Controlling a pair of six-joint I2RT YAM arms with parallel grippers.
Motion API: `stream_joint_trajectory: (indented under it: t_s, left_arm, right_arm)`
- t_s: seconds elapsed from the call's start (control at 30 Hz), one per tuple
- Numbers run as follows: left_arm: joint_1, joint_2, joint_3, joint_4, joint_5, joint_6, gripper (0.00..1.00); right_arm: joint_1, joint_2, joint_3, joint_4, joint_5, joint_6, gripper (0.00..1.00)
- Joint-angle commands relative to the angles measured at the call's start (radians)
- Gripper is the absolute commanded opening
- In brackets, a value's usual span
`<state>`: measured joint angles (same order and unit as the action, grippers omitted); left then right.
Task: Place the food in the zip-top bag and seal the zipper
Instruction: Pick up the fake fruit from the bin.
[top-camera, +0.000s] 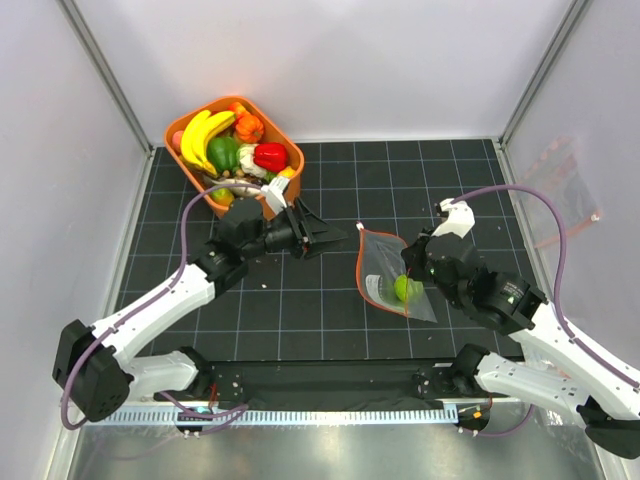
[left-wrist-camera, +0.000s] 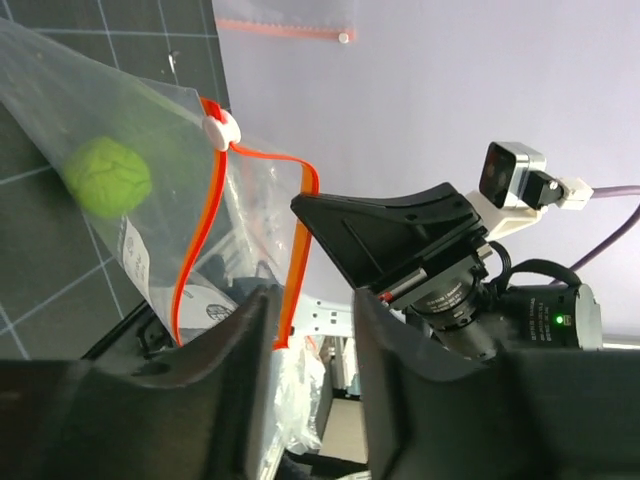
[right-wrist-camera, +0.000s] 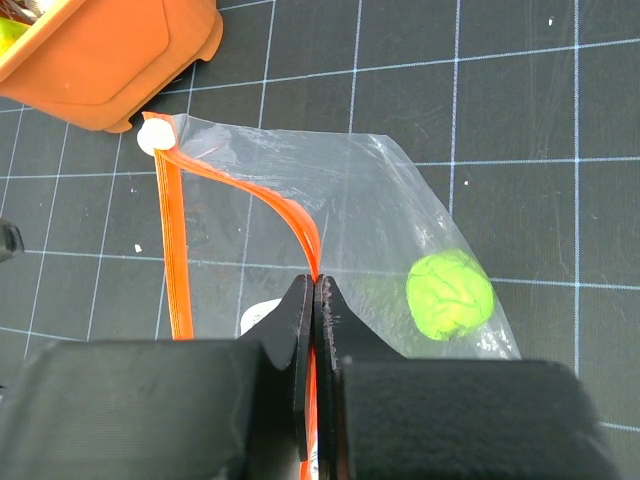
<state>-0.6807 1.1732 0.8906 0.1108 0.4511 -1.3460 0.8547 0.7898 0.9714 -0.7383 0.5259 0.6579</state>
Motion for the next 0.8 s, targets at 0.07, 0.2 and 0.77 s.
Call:
stream_joint_trajectory:
  t_s: [0.07, 0.2, 0.77]
  left_arm:
    - [0.033, 0.022, 0.083, -0.056, 0.035, 0.093, 0.17]
    - [0.070, 0.043, 0.093, -0.069, 0.058, 0.114, 0.00]
    - [0.174, 0.075, 0.142, -0.277, 0.003, 0.084, 0.00]
  right_arm:
    - [-0.003, -0.021, 0.000, 0.013, 0.025, 0.003, 0.01]
    - [-0.003, -0.024, 0.004, 0.004, 0.031, 0.000, 0.01]
    - [-0.003, -0.032, -0.002, 0.000, 0.042, -0.011, 0.01]
